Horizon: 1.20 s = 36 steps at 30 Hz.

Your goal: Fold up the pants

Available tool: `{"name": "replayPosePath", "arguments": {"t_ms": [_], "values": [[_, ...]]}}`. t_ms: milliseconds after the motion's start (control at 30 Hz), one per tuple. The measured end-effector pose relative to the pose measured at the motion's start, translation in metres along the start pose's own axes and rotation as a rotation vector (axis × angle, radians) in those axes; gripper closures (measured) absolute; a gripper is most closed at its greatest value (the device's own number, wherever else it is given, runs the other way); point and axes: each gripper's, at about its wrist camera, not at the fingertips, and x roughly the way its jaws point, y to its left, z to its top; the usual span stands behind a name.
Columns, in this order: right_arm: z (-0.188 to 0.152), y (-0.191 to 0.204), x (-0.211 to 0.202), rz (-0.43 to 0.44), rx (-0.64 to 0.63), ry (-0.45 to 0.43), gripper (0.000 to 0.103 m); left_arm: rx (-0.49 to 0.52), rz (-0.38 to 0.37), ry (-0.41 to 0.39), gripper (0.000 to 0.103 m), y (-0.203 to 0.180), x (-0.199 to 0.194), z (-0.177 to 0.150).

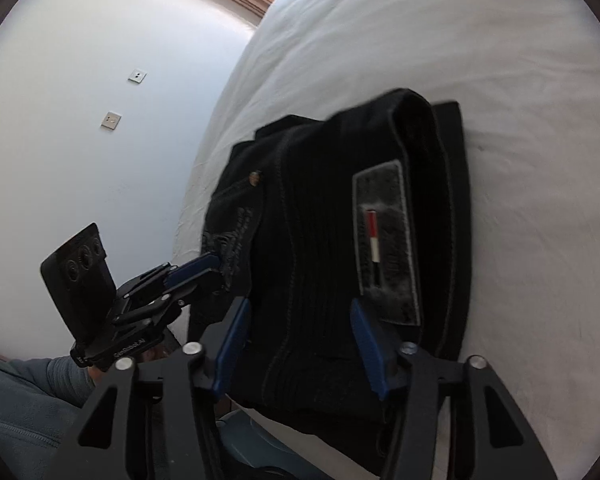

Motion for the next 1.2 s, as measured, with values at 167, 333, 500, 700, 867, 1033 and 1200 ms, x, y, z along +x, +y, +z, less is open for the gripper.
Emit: {"name": "replayPosePath", "arguments": {"t_ms": [167,333,500,700,867,1033,1200], "values": [[-0.016,-0.03,-0.012,0.034,0.088,-0.043,0.081,-0.014,-0.078,-0.024,0.079,0.004,-0.007,0.009],[-0.013,-0.009,-0.028,0.102,0.023,-0.086,0.073,0.028,-0.249,-0.073,0.079,0.029,-0.023,0.046],[0.015,0.008,-0.016,0.233,-0.028,-0.102,0.071,-0.124,-0.501,0.016,0.079,0.083,0.022,0.073],[0.026,-0.039,0.023,0.227,0.119,-0.042,0.096,-0.268,-0.695,0.0,0.079,0.119,0.034,0.045],[0.019,-0.053,0.026,0.249,0.168,-0.057,0.103,-0.335,-0.792,0.005,0.079,0.129,0.032,0.006],[0.019,-0.048,0.027,0.224,0.159,-0.039,0.103,-0.334,-0.844,0.034,0.079,0.118,0.022,-0.026],[0.007,-0.048,0.024,0.225,0.166,-0.05,0.103,-0.251,-0.839,0.113,0.079,0.092,0.009,-0.049]]}}
